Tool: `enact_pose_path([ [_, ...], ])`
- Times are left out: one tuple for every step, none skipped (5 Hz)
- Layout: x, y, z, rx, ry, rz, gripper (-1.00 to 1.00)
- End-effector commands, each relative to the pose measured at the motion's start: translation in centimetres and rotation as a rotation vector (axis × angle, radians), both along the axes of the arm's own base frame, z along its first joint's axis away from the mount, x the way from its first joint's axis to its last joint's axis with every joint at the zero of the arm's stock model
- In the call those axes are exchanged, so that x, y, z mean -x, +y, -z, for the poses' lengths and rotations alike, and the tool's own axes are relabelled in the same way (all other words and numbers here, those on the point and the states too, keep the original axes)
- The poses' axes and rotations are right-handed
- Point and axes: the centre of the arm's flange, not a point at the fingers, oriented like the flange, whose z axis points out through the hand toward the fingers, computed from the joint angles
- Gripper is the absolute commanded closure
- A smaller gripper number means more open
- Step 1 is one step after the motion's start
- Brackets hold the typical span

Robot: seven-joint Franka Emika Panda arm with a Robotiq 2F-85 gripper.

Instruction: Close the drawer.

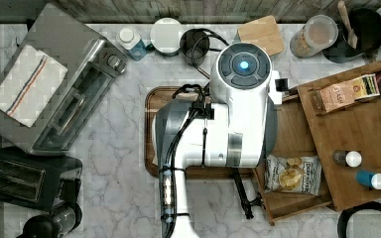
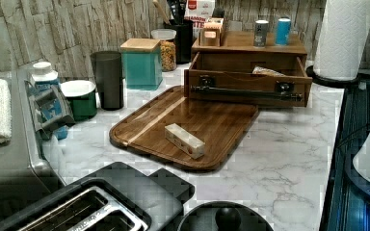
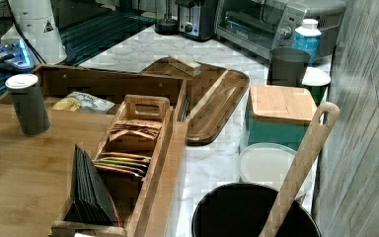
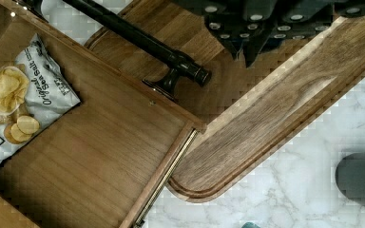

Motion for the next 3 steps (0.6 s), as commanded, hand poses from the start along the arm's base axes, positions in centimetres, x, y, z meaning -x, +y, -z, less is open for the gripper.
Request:
enact_pose_path([
  [0.0,0.0,0.0,0.002,0.001,-0.001,1.00],
  [1.2,1.7,1.1,-0.018,0.002,-0.072,1.00],
  [1.8,3.8,1.8,-0.057,0.011,-0.104,1.00],
])
